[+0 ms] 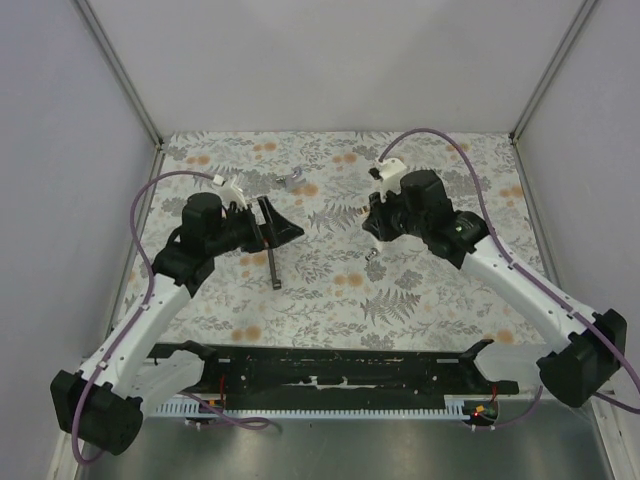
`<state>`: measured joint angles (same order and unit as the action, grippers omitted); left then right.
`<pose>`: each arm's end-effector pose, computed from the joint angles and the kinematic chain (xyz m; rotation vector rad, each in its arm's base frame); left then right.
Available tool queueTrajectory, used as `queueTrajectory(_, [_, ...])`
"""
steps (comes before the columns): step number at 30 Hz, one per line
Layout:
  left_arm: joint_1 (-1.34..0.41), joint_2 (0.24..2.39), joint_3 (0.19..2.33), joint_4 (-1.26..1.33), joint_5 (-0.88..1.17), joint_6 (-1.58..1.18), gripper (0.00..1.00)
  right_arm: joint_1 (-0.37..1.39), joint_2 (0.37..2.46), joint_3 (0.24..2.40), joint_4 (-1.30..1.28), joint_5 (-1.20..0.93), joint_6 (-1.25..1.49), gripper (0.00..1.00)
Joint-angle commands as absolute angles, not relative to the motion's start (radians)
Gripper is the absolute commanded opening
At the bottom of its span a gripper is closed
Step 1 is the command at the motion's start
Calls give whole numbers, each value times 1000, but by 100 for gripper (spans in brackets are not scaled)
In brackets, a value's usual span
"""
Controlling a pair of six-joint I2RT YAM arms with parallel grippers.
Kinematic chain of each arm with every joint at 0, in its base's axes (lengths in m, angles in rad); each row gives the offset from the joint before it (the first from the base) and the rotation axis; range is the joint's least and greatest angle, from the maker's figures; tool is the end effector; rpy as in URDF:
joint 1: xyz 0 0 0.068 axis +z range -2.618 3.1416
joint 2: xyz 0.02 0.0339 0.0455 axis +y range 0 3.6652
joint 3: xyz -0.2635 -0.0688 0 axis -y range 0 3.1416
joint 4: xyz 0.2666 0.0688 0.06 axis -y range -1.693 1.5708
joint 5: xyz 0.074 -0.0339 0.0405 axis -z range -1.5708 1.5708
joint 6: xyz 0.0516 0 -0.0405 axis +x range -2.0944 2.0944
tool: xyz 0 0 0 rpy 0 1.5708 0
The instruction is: Install the water faucets
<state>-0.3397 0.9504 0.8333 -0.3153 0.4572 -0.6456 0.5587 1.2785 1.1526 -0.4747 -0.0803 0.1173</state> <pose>0.2261 -0.1041 0.3059 -0.0110 2.1258 -1.0674 0.2688 0.1729 0.3210 -0.5289 2.1439 0.4695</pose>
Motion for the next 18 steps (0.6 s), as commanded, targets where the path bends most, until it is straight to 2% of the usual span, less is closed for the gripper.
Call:
queueTrajectory(1, [-399,1011,954,-224,554,-756,100,693,1204,1166,-396,-198,-27,0])
queueTrajectory(9, [-463,1083,1015,-186,571,-860,97,882,1180,1181,-413,-132,-127,0])
queueTrajectory(18, [-558,1118,985,-189,560,-884,94,930,1186,1160,-362,-121,-140,0])
